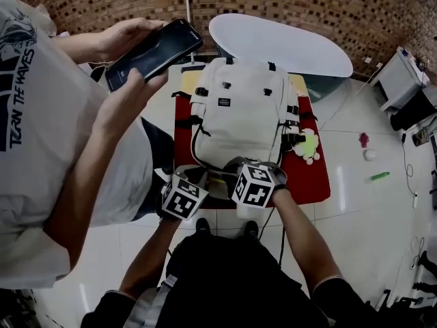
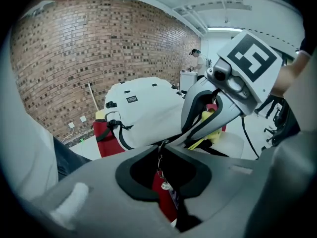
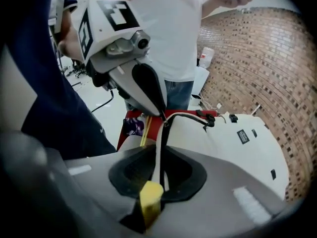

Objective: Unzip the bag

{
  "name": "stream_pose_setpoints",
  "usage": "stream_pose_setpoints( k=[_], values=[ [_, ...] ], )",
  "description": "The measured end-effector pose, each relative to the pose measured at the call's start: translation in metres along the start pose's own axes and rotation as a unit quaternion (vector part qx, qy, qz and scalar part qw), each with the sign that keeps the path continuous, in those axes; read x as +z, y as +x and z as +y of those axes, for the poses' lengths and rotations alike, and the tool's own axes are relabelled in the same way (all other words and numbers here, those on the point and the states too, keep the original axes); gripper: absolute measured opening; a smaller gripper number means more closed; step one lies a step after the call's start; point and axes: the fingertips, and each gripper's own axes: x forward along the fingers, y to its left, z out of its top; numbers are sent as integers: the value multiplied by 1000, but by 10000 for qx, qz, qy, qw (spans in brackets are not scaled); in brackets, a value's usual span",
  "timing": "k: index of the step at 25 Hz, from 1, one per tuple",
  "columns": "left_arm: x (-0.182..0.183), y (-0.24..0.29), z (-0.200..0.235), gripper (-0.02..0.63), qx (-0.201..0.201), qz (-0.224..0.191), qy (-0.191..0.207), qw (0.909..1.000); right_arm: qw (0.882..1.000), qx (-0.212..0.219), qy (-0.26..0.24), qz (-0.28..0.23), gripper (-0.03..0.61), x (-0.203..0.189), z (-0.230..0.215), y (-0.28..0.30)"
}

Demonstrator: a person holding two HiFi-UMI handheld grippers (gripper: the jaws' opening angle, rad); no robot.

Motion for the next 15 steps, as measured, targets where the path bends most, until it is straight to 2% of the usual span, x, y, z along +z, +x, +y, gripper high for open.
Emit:
stream_pose_setpoints(
  k=[5,15],
  values=[
    [-6,-3,22,35,83,-25,-71,9999,10000,-5,-60,48,37,-1,2,-7],
    [-10,7,38,38,-156,-65,5,9999,9996,-52,277,31,35,0,-2,-20]
  ],
)
